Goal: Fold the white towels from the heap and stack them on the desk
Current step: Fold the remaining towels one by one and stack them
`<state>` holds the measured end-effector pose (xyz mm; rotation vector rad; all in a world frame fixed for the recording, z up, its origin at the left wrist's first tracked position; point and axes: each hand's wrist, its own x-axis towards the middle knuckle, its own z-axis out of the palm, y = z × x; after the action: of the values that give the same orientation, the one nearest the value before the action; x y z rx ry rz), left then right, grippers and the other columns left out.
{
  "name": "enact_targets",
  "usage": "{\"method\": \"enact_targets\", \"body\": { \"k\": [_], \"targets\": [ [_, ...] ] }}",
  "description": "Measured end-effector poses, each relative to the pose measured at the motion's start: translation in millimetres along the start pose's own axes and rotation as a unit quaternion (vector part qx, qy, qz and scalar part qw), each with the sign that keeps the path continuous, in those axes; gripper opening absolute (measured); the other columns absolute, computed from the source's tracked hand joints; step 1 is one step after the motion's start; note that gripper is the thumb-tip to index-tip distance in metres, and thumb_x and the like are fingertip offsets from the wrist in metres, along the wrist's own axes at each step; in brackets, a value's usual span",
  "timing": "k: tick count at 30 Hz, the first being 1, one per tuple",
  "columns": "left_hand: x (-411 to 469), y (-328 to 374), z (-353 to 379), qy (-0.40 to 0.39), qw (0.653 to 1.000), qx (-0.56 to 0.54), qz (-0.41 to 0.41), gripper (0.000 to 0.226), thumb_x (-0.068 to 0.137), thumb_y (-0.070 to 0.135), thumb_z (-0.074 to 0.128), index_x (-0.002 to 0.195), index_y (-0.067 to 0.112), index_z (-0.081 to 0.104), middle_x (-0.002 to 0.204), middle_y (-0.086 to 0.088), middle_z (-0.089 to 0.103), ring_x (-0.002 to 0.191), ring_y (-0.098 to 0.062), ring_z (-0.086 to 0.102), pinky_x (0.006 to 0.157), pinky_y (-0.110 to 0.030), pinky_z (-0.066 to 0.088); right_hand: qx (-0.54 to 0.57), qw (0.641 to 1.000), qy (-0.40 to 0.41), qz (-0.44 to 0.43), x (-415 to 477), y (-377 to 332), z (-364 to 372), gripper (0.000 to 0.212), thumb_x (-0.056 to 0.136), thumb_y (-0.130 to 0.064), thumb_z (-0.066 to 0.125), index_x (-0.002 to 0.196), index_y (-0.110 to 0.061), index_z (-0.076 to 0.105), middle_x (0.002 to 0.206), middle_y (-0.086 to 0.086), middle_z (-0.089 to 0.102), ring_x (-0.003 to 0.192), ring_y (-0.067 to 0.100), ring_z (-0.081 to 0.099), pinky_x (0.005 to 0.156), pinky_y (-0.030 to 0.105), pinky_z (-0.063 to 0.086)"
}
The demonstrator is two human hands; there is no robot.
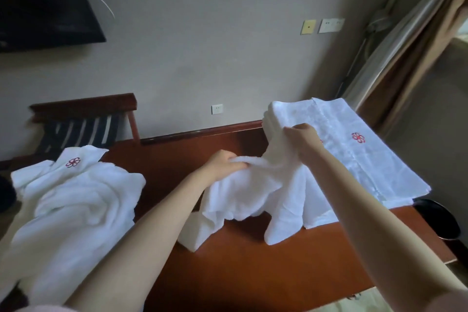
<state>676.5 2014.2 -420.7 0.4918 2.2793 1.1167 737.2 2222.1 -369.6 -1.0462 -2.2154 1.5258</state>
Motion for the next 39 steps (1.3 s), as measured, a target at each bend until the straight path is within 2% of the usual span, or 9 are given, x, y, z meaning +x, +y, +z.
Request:
{"method": "enact_targets", "body": {
  "k": [2, 7, 11, 18, 21, 24, 29, 34, 39],
  "targets": [
    [9.6, -3.9, -1.7, 0.107, 0.989, 0.097, -0.016, 0.027, 0.079, 0.035, 0.067, 0.063, 0.020, 0.051, 0.062, 0.006, 0.051, 0.060, -0.015, 0.049, 0.050, -0.026, 0.032, 0.054, 0.995, -0.080, 0.036, 1.2, 10.3, 0.2, 0.007, 0.086, -0.002, 0.059, 0.093, -0.003, 0.062, 0.070, 0.005, 0.047, 0.059, 0.016, 0.048, 0.050, 0.017, 0.036],
    [18.1, -44.3, -4.4, 0.202, 0.933, 0.247, -0.166, 0.041, 0.088, 0.032, 0.055, 0.126, 0.017, 0.049, 0.129, -0.007, 0.048, 0.121, -0.029, 0.045, 0.091, -0.040, 0.045, 0.066, 0.947, -0.302, 0.089, 3.9, 47.3, 22.1, 0.048, 0.093, -0.015, 0.058, 0.138, -0.018, 0.041, 0.116, 0.005, 0.057, 0.100, 0.017, 0.059, 0.092, 0.033, 0.043],
    [19.2, -57.9, 12.6, 0.153, 0.928, 0.293, -0.171, 0.043, 0.090, 0.035, 0.053, 0.128, 0.017, 0.051, 0.134, -0.008, 0.043, 0.125, -0.030, 0.040, 0.095, -0.041, 0.044, -0.122, 0.950, -0.287, 0.033, 19.0, 87.3, 37.5, 0.048, 0.094, -0.017, 0.055, 0.140, -0.012, 0.043, 0.122, 0.009, 0.055, 0.108, 0.024, 0.058, 0.079, 0.028, 0.043],
    [11.3, -54.0, 64.0, -0.004, 0.946, 0.267, -0.181, 0.035, 0.093, 0.037, 0.052, 0.115, 0.010, 0.059, 0.116, -0.007, 0.059, 0.109, -0.023, 0.057, 0.091, -0.031, 0.045, -0.247, 0.881, -0.399, 0.057, 13.6, 158.1, 48.5, 0.077, 0.087, -0.035, 0.069, 0.147, -0.009, 0.031, 0.145, 0.009, 0.037, 0.126, 0.027, 0.046, 0.098, 0.029, 0.043],
    [7.0, -62.7, 73.0, -0.044, 0.942, 0.250, -0.220, 0.041, 0.097, 0.040, 0.045, 0.124, 0.011, 0.052, 0.123, -0.005, 0.056, 0.113, -0.020, 0.052, 0.097, -0.030, 0.039, -0.301, 0.869, -0.391, -0.021, 7.4, 163.1, 59.3, 0.036, 0.090, -0.036, 0.064, 0.117, -0.017, 0.050, 0.108, 0.006, 0.052, 0.099, 0.022, 0.058, 0.071, 0.021, 0.044],
    [4.7, -75.2, 74.0, -0.043, 0.941, 0.236, -0.239, 0.058, 0.088, 0.046, 0.052, 0.136, 0.014, 0.043, 0.132, -0.006, 0.048, 0.118, -0.023, 0.048, 0.098, -0.033, 0.039, -0.335, 0.853, -0.390, -0.094, 7.7, 148.9, 64.3, 0.021, 0.096, -0.027, 0.053, 0.112, -0.015, 0.052, 0.097, 0.004, 0.050, 0.098, 0.023, 0.050, 0.076, 0.024, 0.036],
    [-2.5, -91.2, 79.2, 0.001, 0.962, 0.262, -0.081, 0.116, 0.064, 0.056, 0.075, 0.151, 0.034, 0.002, 0.158, 0.010, -0.010, 0.145, -0.020, 0.006, 0.112, -0.039, 0.028, -0.119, 0.945, -0.292, -0.089, 17.7, 107.1, 45.5, 0.020, 0.097, -0.026, 0.052, 0.090, -0.008, 0.050, 0.086, 0.004, 0.053, 0.077, 0.018, 0.050, 0.067, 0.030, 0.039],
    [6.3, -47.2, 90.2, 0.089, 0.962, 0.222, 0.129, 0.131, 0.058, 0.068, 0.074, 0.140, 0.047, -0.026, 0.154, 0.017, -0.024, 0.144, -0.004, -0.016, 0.115, -0.033, 0.014, 0.055, 0.966, -0.253, -0.002, 40.5, 64.4, 31.1, 0.013, 0.094, -0.025, 0.058, 0.092, -0.012, 0.057, 0.088, 0.005, 0.059, 0.080, 0.017, 0.056, 0.073, 0.032, 0.047],
    [6.5, 4.9, 88.2, 0.180, 0.940, 0.166, 0.238, 0.116, 0.057, 0.058, 0.083, 0.150, 0.030, 0.020, 0.149, -0.006, 0.018, 0.135, -0.020, 0.025, 0.108, -0.038, 0.037, 0.120, 0.958, -0.250, 0.066, 54.6, 37.2, 27.2, 0.012, 0.094, -0.021, 0.060, 0.085, -0.013, 0.058, 0.077, 0.006, 0.061, 0.065, 0.016, 0.059, 0.057, 0.026, 0.047]
  ]
}}
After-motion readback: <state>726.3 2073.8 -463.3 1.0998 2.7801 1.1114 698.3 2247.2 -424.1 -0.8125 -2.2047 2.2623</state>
